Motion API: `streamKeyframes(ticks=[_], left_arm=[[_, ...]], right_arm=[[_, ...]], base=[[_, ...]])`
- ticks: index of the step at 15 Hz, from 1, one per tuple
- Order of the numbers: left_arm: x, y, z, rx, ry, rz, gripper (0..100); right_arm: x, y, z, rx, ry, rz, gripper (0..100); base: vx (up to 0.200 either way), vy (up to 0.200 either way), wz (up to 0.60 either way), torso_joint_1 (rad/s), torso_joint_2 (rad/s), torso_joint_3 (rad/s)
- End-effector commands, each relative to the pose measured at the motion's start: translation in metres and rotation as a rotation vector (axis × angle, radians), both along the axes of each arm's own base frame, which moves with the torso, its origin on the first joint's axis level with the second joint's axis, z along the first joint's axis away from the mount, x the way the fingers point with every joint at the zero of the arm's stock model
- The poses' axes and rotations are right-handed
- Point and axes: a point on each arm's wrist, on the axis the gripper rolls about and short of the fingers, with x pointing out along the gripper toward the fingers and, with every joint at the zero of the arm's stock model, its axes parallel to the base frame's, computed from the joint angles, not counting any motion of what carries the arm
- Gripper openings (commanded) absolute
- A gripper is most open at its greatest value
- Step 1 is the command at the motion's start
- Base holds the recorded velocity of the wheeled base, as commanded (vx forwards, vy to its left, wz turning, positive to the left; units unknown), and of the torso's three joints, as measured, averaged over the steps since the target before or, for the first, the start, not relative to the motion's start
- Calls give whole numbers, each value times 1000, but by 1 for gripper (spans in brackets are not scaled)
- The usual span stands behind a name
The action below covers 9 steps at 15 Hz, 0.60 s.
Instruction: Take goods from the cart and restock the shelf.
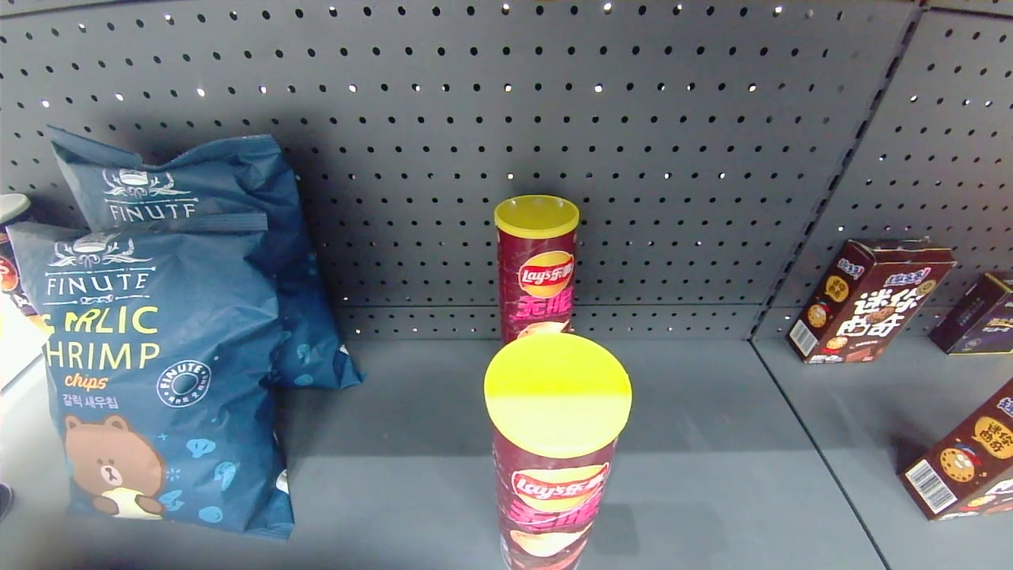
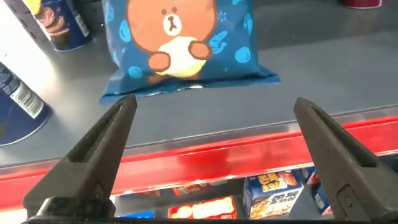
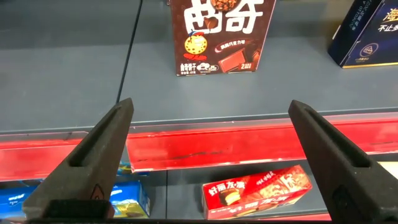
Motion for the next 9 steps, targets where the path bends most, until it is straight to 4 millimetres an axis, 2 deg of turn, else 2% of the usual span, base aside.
streamKeyframes(ticks=[1, 6, 8, 9], left_arm=[[0, 0, 0, 9, -3, -11, 100], [0, -1, -5, 28, 39, -26, 100], [0, 1, -7, -45, 66, 62, 100], [0, 4, -7, -82, 64, 179, 100]], right_arm=[[0, 0, 0, 0, 0, 0, 100], [0, 0, 0, 0, 0, 0, 100], [0, 0, 0, 0, 0, 0, 100], [0, 0, 0, 0, 0, 0, 100]], base=[[0, 0, 0, 0, 0, 0], [0, 0, 0, 0, 0, 0], [0, 0, 0, 0, 0, 0], [0, 0, 0, 0, 0, 0]])
